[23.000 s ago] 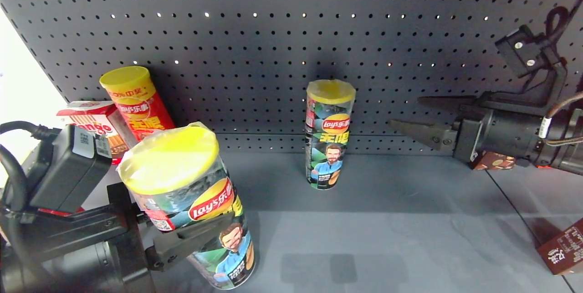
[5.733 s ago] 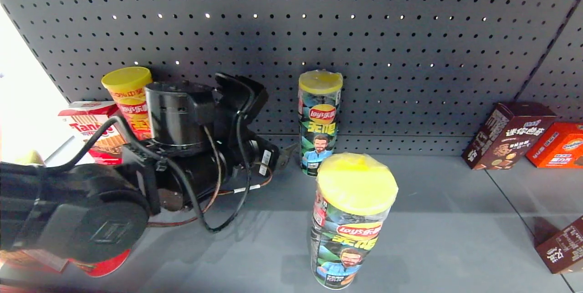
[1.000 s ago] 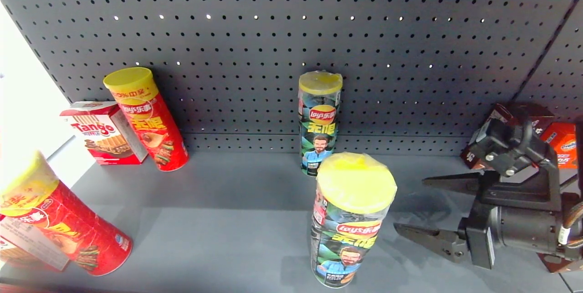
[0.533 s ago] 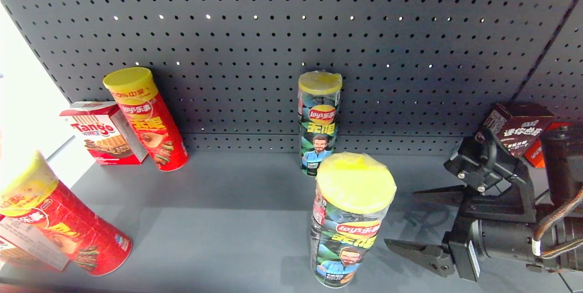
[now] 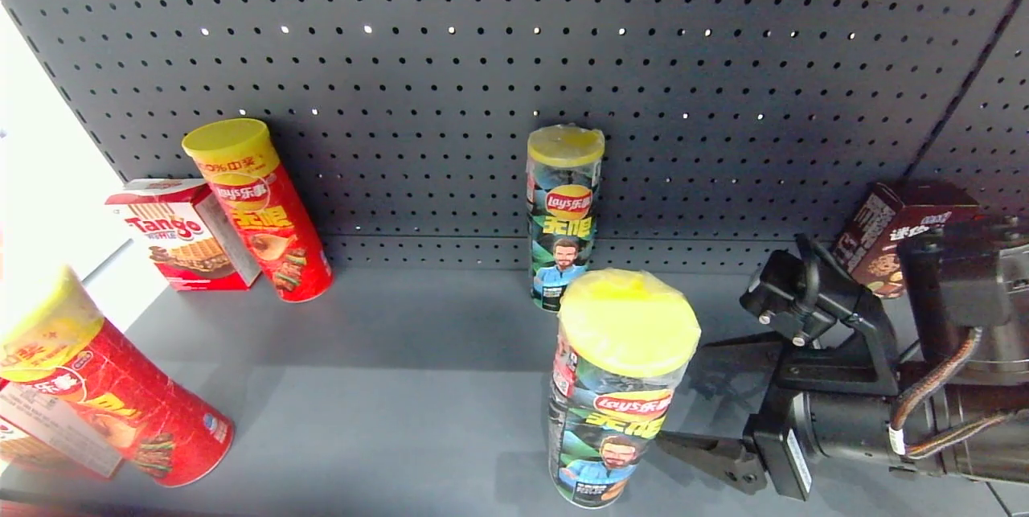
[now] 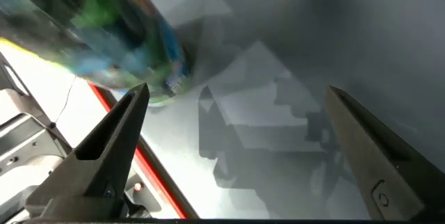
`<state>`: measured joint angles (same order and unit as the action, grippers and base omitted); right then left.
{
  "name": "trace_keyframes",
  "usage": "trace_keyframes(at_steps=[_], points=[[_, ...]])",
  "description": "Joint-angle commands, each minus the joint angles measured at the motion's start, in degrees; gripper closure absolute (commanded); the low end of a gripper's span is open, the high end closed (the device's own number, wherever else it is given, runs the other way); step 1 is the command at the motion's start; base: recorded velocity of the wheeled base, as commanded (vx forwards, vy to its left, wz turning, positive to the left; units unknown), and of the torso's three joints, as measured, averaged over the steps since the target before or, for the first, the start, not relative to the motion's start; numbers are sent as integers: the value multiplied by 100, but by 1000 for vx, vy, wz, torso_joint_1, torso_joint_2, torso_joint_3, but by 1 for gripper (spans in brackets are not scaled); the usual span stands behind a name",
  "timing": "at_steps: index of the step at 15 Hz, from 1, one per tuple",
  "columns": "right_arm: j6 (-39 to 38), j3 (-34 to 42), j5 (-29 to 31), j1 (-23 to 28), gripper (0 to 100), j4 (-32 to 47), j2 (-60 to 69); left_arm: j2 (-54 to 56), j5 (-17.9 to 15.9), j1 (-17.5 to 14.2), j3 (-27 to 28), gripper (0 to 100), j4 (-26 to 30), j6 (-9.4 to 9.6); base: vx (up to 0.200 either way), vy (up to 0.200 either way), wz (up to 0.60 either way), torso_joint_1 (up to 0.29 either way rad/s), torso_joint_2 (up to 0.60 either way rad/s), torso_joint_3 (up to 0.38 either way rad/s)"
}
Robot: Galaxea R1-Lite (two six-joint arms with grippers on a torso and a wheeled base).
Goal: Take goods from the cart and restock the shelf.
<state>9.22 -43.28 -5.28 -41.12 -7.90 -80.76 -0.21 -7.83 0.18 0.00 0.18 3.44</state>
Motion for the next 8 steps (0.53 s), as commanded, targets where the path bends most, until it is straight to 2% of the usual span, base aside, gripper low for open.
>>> trace_keyframes(at_steps=[1, 5, 8], points=[[1, -41, -8, -72, 0, -1, -71, -14, 0, -1, 0, 0, -1, -1, 0, 0, 0, 0, 0, 0], [1, 65, 9, -195, 0, -1, -18, -14, 0, -1, 0, 0, -1, -1, 0, 0, 0, 0, 0, 0], [1, 39, 9, -54, 0, -1, -10, -14, 0, -1, 0, 0, -1, -1, 0, 0, 0, 0, 0, 0]])
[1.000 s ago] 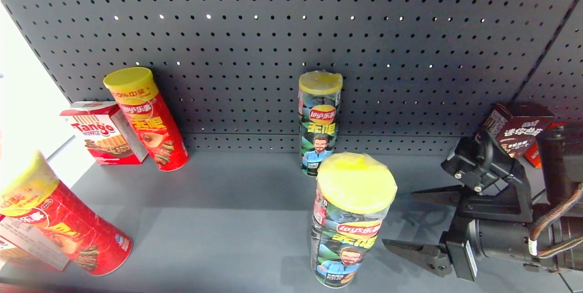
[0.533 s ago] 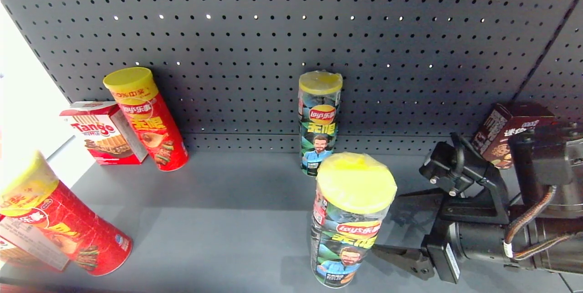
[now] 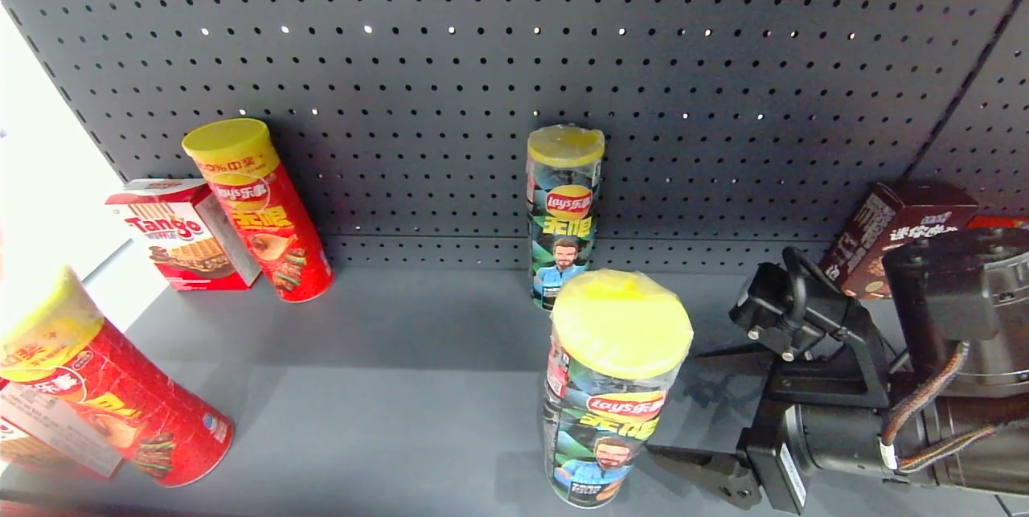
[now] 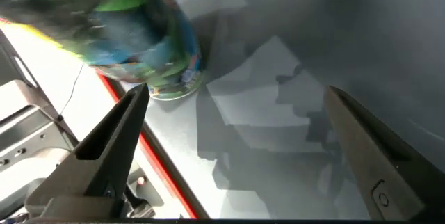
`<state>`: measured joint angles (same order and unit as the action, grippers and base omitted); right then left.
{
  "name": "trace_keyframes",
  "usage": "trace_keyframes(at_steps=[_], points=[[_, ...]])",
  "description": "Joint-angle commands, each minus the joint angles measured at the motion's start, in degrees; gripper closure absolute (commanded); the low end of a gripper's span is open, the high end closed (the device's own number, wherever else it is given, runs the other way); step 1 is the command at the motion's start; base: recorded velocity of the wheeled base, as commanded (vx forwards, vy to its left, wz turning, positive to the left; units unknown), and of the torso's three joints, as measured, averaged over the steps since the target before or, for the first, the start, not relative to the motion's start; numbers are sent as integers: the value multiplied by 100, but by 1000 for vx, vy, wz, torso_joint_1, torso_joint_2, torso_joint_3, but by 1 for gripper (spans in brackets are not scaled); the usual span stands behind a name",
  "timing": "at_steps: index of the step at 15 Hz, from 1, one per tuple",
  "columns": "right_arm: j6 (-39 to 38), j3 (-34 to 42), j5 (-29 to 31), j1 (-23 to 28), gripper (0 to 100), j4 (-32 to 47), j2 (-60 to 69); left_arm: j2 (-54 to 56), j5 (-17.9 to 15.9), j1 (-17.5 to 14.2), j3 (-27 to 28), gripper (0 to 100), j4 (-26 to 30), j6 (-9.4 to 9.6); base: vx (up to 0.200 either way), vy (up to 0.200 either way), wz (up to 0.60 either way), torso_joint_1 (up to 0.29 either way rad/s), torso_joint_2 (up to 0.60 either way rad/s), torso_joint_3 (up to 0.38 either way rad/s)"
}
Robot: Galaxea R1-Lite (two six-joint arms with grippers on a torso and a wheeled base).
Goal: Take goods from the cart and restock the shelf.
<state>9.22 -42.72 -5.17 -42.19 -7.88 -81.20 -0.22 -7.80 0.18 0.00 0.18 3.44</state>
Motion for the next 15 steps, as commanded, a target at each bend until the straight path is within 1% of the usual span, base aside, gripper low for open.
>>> trace_keyframes(at_steps=[1, 5, 11, 15], points=[[1, -53, -10, 115, 0, -4, 17, -13, -2, -1, 0, 0, -1, -1, 0, 0, 0, 0, 0, 0], [1, -105, -10, 132, 0, -4, -45, -13, -2, -1, 0, 0, -1, -1, 0, 0, 0, 0, 0, 0], [19, -88, -10, -52, 0, -4, -54, -13, -2, -1, 0, 0, -1, -1, 0, 0, 0, 0, 0, 0], [10, 79, -10, -52, 0, -4, 96, -13, -2, -1, 0, 0, -1, -1, 0, 0, 0, 0, 0, 0]])
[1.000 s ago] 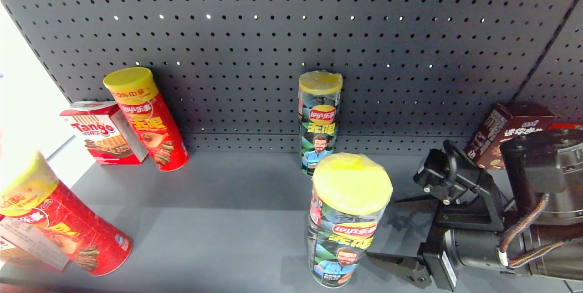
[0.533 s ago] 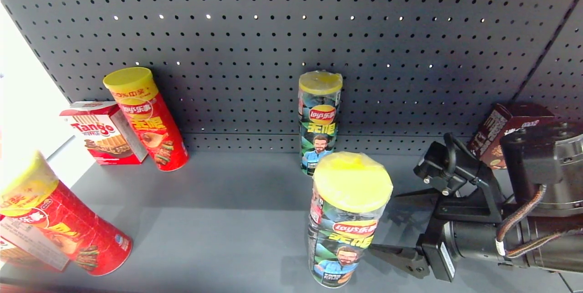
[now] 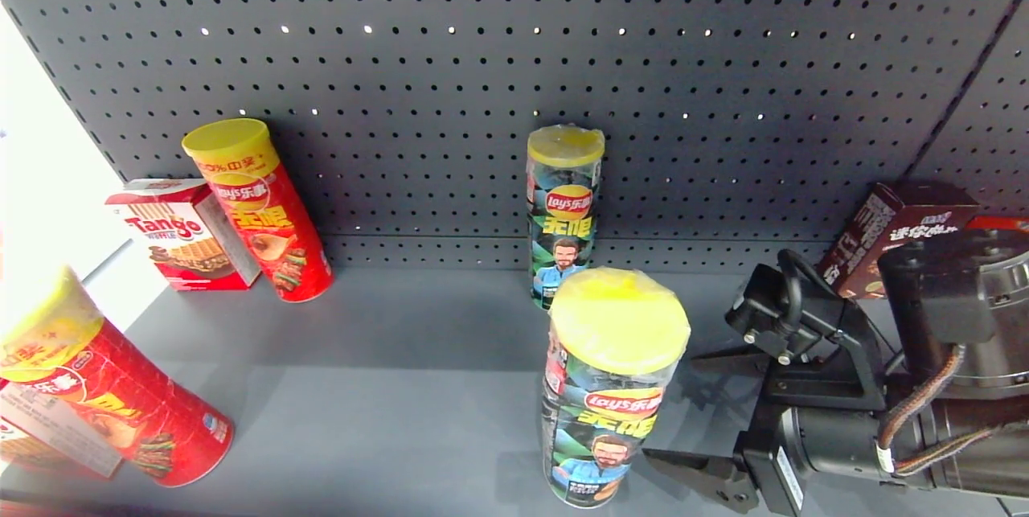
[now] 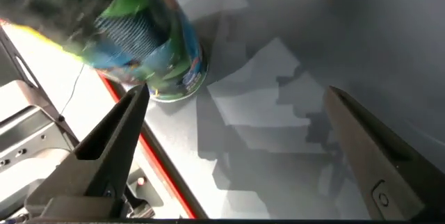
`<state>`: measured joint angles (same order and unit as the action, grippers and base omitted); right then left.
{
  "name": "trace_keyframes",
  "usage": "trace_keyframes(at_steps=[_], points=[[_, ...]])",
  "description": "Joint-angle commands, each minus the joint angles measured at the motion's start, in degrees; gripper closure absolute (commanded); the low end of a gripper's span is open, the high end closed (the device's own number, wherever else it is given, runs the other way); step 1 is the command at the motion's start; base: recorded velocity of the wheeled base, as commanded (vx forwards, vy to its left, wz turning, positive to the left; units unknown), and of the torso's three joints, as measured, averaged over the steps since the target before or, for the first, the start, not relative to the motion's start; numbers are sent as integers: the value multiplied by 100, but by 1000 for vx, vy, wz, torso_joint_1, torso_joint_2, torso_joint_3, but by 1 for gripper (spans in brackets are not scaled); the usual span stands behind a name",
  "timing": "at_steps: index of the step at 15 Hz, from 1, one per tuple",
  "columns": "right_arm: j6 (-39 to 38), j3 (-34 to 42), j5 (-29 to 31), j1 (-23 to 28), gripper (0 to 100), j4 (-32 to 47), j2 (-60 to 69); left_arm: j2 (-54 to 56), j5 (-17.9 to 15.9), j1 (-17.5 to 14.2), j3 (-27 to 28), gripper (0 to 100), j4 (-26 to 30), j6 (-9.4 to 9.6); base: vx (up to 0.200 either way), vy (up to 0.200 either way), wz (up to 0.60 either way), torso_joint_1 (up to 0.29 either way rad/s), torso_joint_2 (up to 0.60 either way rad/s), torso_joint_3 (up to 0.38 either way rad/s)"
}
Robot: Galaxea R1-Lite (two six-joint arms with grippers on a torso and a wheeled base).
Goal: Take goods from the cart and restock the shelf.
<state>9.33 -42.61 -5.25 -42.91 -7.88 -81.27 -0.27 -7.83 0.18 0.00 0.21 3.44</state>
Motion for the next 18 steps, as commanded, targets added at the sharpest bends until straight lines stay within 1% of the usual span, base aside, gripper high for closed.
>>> trace_keyframes(at_steps=[1, 4, 8, 15, 18], points=[[-1, 95, -2, 37, 0, -4, 147, -8, 0, -1, 0, 0, -3, -1, 0, 0, 0, 0, 0, 0], [-1, 33, -2, 204, 0, -4, 121, -8, 0, -1, 0, 0, -3, -1, 0, 0, 0, 0, 0, 0], [8, -187, -2, 143, 0, -4, -125, -8, 0, -1, 0, 0, -3, -1, 0, 0, 0, 0, 0, 0], [8, -143, -2, -24, 0, -12, -143, -8, 0, -1, 0, 0, -3, -1, 0, 0, 0, 0, 0, 0], [-1, -116, -2, 143, 0, -4, -38, -8, 0, -1, 0, 0, 6, -1, 0, 0, 0, 0, 0, 0]])
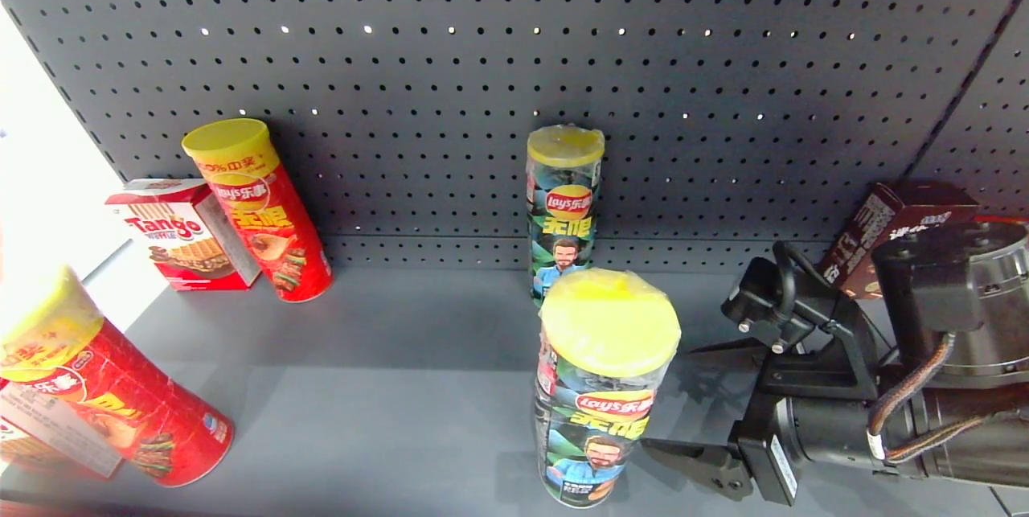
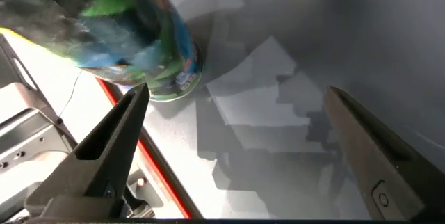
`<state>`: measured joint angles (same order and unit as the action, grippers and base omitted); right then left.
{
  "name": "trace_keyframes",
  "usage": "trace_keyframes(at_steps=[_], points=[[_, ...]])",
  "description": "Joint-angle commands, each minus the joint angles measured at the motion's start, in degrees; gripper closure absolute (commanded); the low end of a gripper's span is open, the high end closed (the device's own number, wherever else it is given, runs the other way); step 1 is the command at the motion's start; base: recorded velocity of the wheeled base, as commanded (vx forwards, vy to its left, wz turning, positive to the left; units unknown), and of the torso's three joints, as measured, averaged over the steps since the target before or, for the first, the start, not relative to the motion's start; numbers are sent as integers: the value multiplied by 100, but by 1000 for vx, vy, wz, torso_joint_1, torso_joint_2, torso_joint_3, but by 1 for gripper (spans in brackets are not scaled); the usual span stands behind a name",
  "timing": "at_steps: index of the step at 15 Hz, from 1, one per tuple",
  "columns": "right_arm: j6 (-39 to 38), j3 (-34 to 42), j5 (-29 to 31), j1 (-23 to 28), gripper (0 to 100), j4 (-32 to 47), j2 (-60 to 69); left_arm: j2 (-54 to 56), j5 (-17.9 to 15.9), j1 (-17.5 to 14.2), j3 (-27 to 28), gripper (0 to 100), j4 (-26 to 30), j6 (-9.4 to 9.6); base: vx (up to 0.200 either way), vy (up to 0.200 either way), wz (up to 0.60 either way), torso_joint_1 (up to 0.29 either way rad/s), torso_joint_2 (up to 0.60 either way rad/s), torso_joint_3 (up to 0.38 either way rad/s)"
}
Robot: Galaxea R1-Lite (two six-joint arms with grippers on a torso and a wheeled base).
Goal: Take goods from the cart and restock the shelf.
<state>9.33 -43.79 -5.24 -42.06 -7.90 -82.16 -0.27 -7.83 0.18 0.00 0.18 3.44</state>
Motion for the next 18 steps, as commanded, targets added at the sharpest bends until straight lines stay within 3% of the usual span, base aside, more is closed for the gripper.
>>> trace_keyframes(at_steps=[1, 14, 18], points=[[-1, -16, -12, 92, 0, -1, 51, -8, 0, -1, 0, 0, -1, -1, 0, 0, 0, 0, 0, 0], [8, -112, -3, -92, 0, -45, -151, -8, 0, -1, 0, 0, -1, -1, 0, 0, 0, 0, 0, 0], [-1, -51, 6, 286, 0, -107, 245, -8, 0, -1, 0, 0, -1, -1, 0, 0, 0, 0, 0, 0]])
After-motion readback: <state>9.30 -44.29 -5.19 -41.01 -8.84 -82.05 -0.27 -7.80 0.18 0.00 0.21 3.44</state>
